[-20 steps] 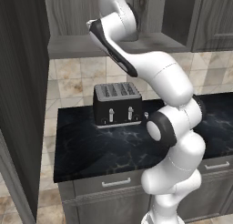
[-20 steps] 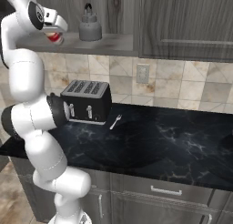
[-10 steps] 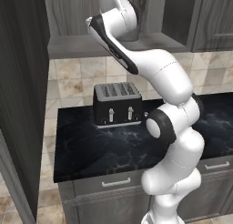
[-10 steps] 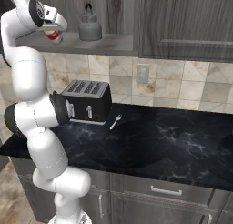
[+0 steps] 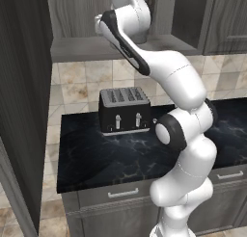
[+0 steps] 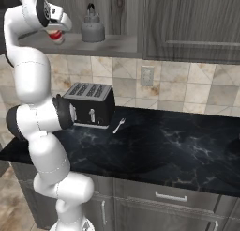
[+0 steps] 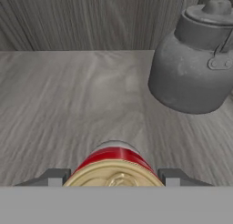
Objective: Pick the canned food and bar from the counter and place them in the cabinets closest to them.
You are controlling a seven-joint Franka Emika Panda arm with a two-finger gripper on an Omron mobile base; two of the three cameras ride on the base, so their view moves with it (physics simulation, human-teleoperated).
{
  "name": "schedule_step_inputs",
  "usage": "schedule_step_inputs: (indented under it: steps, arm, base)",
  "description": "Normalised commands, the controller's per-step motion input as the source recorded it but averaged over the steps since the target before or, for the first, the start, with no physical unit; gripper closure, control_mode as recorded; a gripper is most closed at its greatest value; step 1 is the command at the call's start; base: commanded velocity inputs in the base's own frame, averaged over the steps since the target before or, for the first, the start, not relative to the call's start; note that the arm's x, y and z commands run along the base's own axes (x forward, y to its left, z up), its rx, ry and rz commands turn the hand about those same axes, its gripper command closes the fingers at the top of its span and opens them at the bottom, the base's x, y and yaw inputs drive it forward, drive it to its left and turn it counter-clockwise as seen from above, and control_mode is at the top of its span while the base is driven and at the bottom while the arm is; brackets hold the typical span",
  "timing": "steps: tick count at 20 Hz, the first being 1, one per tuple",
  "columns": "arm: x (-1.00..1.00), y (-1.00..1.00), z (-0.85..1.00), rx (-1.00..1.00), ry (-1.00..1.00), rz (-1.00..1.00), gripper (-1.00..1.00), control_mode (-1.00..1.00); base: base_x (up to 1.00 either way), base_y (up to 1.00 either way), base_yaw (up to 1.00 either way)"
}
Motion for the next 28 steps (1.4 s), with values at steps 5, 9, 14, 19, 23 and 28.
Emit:
schedule_step_inputs:
  steps: [5, 9, 14, 19, 23, 28]
  arm:
    - [0.04, 0.00, 0.00, 0.00, 0.00, 0.00, 1.00, -1.00]
    - [0.17, 0.00, -0.01, 0.00, 0.00, 0.00, 1.00, -1.00]
    - [0.19, 0.00, -0.01, 0.00, 0.01, 0.00, 1.00, -1.00]
    - [0.25, 0.00, 0.00, 0.00, 0.02, -0.01, 1.00, -1.00]
    - [0.31, 0.00, 0.00, 0.00, 0.04, -0.03, 1.00, -1.00]
    - [0.36, 0.05, 0.00, 0.00, 0.06, -0.04, 1.00, -1.00]
  base:
    - [0.00, 0.00, 0.00]
    - [0.00, 0.00, 0.00]
    - [0.00, 0.00, 0.00]
    - [0.00, 0.00, 0.00]
    - [0.00, 0.00, 0.00]
    - [0.00, 0.00, 0.00]
